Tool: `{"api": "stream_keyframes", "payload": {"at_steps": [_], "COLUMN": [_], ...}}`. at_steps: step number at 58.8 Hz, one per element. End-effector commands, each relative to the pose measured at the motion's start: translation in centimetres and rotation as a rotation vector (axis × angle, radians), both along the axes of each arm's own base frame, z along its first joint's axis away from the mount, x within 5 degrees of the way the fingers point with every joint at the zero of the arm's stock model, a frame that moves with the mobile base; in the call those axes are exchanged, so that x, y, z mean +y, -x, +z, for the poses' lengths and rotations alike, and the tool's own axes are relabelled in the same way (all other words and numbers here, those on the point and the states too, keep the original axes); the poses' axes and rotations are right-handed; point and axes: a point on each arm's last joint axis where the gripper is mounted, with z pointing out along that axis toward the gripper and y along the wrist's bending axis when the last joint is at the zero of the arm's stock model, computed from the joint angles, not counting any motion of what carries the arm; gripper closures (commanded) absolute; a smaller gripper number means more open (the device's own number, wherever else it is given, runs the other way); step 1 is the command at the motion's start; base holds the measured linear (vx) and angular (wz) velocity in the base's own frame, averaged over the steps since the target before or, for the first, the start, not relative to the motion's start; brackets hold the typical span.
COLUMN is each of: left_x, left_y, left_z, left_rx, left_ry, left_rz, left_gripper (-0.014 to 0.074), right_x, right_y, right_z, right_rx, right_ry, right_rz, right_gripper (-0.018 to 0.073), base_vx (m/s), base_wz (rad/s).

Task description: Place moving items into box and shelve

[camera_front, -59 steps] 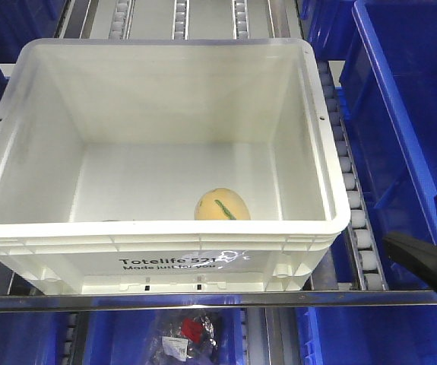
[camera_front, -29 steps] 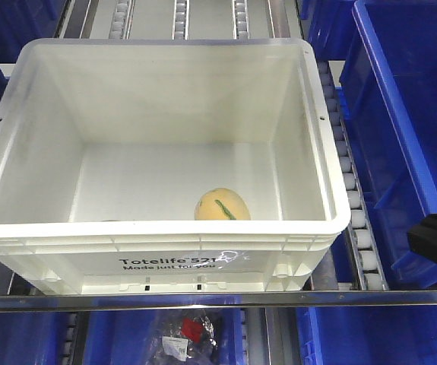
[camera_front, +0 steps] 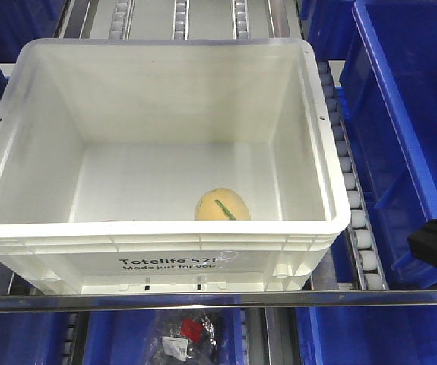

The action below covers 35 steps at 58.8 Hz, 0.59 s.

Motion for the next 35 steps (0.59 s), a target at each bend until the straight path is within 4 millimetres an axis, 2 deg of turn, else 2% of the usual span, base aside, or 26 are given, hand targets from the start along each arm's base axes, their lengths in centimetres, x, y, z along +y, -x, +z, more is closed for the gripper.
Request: {"api": "stream_keyframes", "payload": {"at_steps": [1,7,13,23,35], "left_x": [0.3,1.2,2.2,3.3,3.6], "left_y": [0.1,0.1,0.3,0.4,0.2], "left_z": [1.5,1.2,-0.1,-4.9,-9.6], "left_rx": [-0.117,-0.236,-0.417,-0.617,-0.663], "left_ry": [0.043,0.070,0.097,0.118,0.107], "left_rz": [0.034,0.158,0.295,0.467,0.509], "left_gripper": [0.0619,0.0619,0.0619,0.0619,0.0619], "right_x": [0.2,0.2,0.2,0.2,0.2], "right_y": [-0.2,-0.3,-0.3,-0.3,-0.3], "right_z": [1.2,1.2,1.2,1.2,1.2], "right_rx": [-0.069,-0.072,-0.072,-0.072,-0.072], "right_ry": [-0.039,-0.038,-0.037,-0.037,-0.037], "right_rz": [0.007,0.006,0.006,0.006,0.006], "right_gripper": [0.0575,0.0575,0.0575,0.0575,0.0575], "base_vx": [0.00,0.00,0.00,0.00,0.00], "base_wz": [0.00,0.00,0.00,0.00,0.00]}}
